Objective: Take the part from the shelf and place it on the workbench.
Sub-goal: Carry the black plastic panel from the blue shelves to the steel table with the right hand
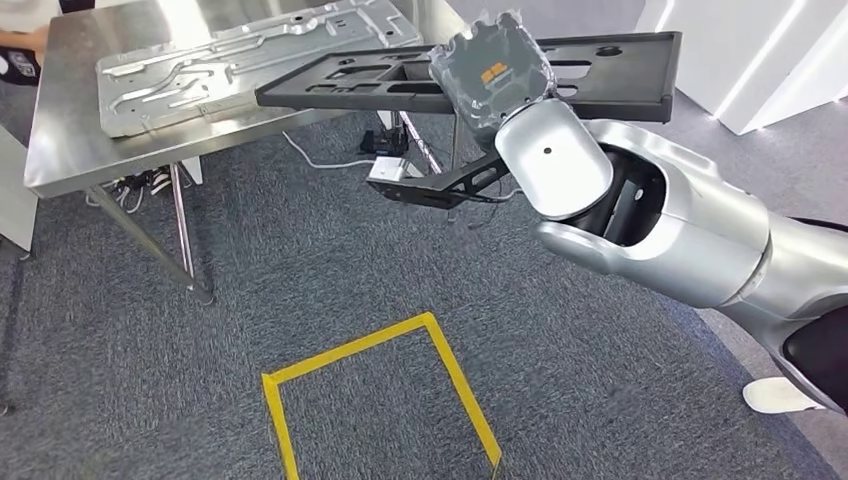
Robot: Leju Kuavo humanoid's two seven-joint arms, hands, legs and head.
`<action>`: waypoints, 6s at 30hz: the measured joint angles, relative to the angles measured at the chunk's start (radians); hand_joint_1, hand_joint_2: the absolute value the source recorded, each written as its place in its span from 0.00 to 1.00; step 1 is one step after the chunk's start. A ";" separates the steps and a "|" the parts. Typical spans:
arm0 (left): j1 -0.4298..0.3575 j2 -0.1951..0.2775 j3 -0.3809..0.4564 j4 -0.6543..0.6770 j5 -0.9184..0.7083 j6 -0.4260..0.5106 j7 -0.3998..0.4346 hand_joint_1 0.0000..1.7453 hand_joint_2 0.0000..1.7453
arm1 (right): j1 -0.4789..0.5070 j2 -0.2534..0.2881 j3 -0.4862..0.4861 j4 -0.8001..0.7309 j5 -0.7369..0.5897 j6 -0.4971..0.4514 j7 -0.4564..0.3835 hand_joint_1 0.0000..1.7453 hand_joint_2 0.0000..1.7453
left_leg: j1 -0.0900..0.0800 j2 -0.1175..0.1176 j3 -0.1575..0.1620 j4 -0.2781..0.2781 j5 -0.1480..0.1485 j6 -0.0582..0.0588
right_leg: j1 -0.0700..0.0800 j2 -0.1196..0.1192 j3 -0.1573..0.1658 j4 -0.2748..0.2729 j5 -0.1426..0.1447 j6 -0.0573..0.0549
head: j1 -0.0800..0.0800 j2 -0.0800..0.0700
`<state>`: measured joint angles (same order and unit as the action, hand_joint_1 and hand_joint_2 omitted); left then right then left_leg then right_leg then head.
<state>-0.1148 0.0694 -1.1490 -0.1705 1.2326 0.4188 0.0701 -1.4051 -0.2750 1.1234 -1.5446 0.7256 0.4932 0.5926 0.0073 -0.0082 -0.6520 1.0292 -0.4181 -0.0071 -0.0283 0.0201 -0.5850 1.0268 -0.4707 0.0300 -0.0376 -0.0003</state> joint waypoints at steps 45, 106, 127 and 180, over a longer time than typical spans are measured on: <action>0.002 0.000 -0.005 0.000 -0.017 0.003 0.010 0.00 1.00 | 0.005 -0.002 0.025 0.004 0.008 0.015 -0.013 1.00 1.00 | -0.011 -0.073 0.018 0.006 -0.016 0.030 | 0.024 -0.001 -0.045 0.023 0.028 -0.023 | 0.008 0.000; -0.002 0.002 -0.021 0.001 -0.029 -0.002 0.007 0.00 1.00 | -0.028 -0.011 -0.013 -0.025 0.038 0.025 0.025 1.00 1.00 | -0.005 -0.005 0.039 0.004 -0.035 0.021 | 0.018 -0.017 -0.047 0.023 0.031 -0.012 | 0.004 0.000; -0.002 0.001 -0.023 0.001 -0.030 -0.004 0.005 0.00 1.00 | -0.042 -0.016 -0.018 -0.036 0.039 0.031 0.028 1.00 1.00 | 0.001 0.006 0.052 -0.024 -0.019 0.032 | 0.011 -0.017 -0.078 0.116 -0.038 0.004 | 0.005 0.000; 0.003 0.002 -0.028 0.001 -0.032 -0.004 -0.001 0.00 1.00 | -0.022 -0.039 -0.031 -0.061 0.042 0.034 0.034 1.00 1.00 | -0.008 0.003 -0.016 0.079 -0.021 0.011 | 0.022 -0.007 -0.006 0.012 0.011 -0.043 | 0.004 0.000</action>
<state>-0.1114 0.0714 -1.1767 -0.1692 1.2009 0.4150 0.0687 -1.4274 -0.3141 1.0929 -1.6056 0.7677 0.5270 0.6264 -0.0008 -0.0048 -0.6682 1.1083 -0.4394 0.0041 -0.0066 0.0132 -0.5911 1.0392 -0.4596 -0.0130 -0.0341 -0.0004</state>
